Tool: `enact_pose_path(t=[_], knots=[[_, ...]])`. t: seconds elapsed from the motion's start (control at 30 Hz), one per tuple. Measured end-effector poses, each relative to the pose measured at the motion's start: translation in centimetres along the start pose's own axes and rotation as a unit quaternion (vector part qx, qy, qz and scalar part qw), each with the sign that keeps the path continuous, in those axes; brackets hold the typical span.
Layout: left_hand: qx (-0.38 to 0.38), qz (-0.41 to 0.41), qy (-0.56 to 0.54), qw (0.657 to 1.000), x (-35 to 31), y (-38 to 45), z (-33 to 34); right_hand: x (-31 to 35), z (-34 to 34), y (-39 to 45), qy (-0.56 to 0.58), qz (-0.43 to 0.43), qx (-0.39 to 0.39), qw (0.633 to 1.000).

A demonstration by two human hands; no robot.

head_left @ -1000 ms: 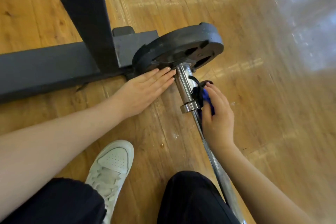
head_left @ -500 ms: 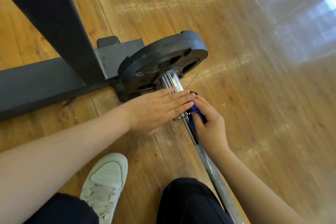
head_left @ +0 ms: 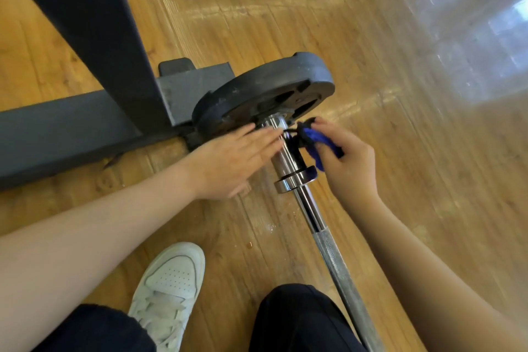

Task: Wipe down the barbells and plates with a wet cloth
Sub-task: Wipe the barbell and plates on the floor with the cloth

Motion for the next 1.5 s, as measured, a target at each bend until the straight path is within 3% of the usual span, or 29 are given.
enact_pose_path(t=[0.13,0.23,0.37,0.47,0.53,0.6,0.67,0.73,0.83,0.9,1.03,1.13,1.23,1.3,1.4,1.5], knots=[[0.040,-0.007,0.040,0.998,0.6,-1.2,1.3,1.0,3.2,1.8,-0.060,-0.001,0.091,0.994],[0.049,0.005,0.050,0.998,0.7,-1.6,1.6,0.4,3.8,0.7,-0.048,0.027,0.083,0.995],[0.026,-0.003,0.025,0.999,0.6,-1.5,1.1,1.0,3.0,-0.4,-0.118,-0.016,0.103,0.988],[0.008,-0.004,0.004,1.000,0.5,-1.4,0.8,-0.1,1.8,0.4,-0.010,0.087,0.143,0.986],[0.005,-0.005,-0.002,1.000,0.5,-1.4,0.7,-1.5,1.5,1.9,0.103,0.172,0.121,0.972],[0.010,-0.003,-0.003,1.000,0.4,-1.4,0.8,-2.3,2.5,3.3,0.128,0.214,0.112,0.962],[0.018,-0.005,-0.003,1.000,0.4,-1.4,0.9,-1.6,4.1,3.3,0.023,0.165,0.134,0.977],[0.026,-0.006,0.000,1.000,0.4,-1.4,1.1,-0.1,4.3,1.7,-0.080,0.048,0.107,0.990],[0.020,-0.002,-0.008,1.000,0.3,-1.4,1.0,2.2,4.5,-1.6,-0.197,-0.148,0.116,0.962],[0.014,-0.003,-0.010,1.000,0.3,-1.3,0.8,2.6,4.7,-1.7,-0.219,-0.195,0.164,0.942],[0.017,0.025,-0.001,1.000,0.5,-1.5,1.1,1.9,3.5,1.0,-0.172,-0.158,0.182,0.955],[0.020,0.041,-0.014,0.999,0.6,-1.8,1.1,1.0,5.1,0.6,-0.227,-0.140,0.217,0.939],[0.024,0.047,-0.024,0.998,0.7,-2.2,1.0,1.0,6.2,-1.1,-0.268,-0.182,0.242,0.915],[0.020,0.043,-0.028,0.998,0.7,-2.2,0.9,1.1,5.7,-1.4,-0.248,-0.200,0.235,0.918],[0.016,0.038,-0.038,0.998,0.4,-2.2,0.9,1.2,4.6,-0.4,-0.193,-0.160,0.209,0.945],[0.034,0.023,-0.039,0.998,0.5,-2.1,1.2,1.1,5.4,0.4,-0.184,-0.042,0.198,0.962]])
Point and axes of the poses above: each hand's wrist, its own y-axis towards the middle knuckle, its own z-axis out of the palm, x = y × z, the point moved 6 cm from there along y, towards the middle knuckle, and after that the axes turned 10 degrees about x, right-handed, at the moved point
